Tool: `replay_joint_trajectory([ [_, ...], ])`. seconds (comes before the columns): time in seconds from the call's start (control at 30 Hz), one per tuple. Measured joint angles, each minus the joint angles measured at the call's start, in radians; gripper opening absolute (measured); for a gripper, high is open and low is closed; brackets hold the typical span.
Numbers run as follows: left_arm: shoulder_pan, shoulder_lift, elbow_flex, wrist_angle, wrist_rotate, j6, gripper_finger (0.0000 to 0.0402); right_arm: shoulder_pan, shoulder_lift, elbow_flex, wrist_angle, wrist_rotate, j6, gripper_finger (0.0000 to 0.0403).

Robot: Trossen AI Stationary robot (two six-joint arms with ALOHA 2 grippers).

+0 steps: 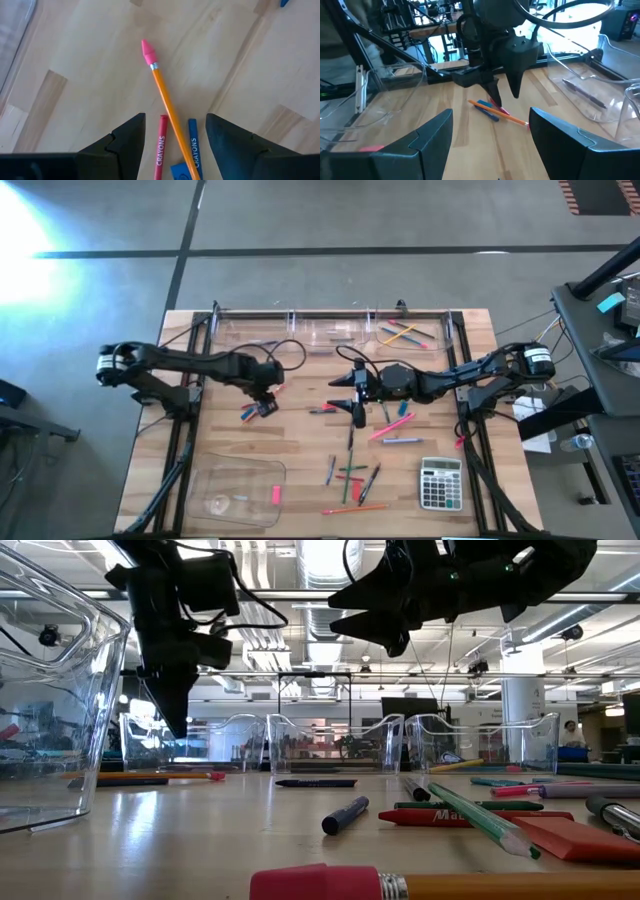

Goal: Sort crayons/erasers/pens/pencils in bins
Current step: Put the orange pencil into the top right transparent bin

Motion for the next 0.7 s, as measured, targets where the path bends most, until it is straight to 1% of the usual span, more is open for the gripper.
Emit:
replay_joint_trajectory([
  [0.13, 0.001, 0.006, 0.012, 0.009, -0.001, 0.032, 0.0194, 0.000, 0.000, 0.000, 0.000, 0.000, -0.014, 0.0249],
  [0.37, 0.007, 0.006, 0.011, 0.119, -0.012, 0.045, 0.0194, 0.000, 0.000, 0.000, -0.003, 0.000, -0.016, 0.0249],
  [0.57, 0.027, 0.005, 0.017, 0.127, -0.013, 0.040, 0.0194, 0.000, 0.000, 0.000, -0.003, 0.001, -0.015, 0.0249],
  [0.7, 0.037, 0.015, 0.016, 0.127, -0.024, 0.000, 0.0194, 0.000, 0.000, 0.000, -0.004, 0.001, -0.015, 0.0249],
])
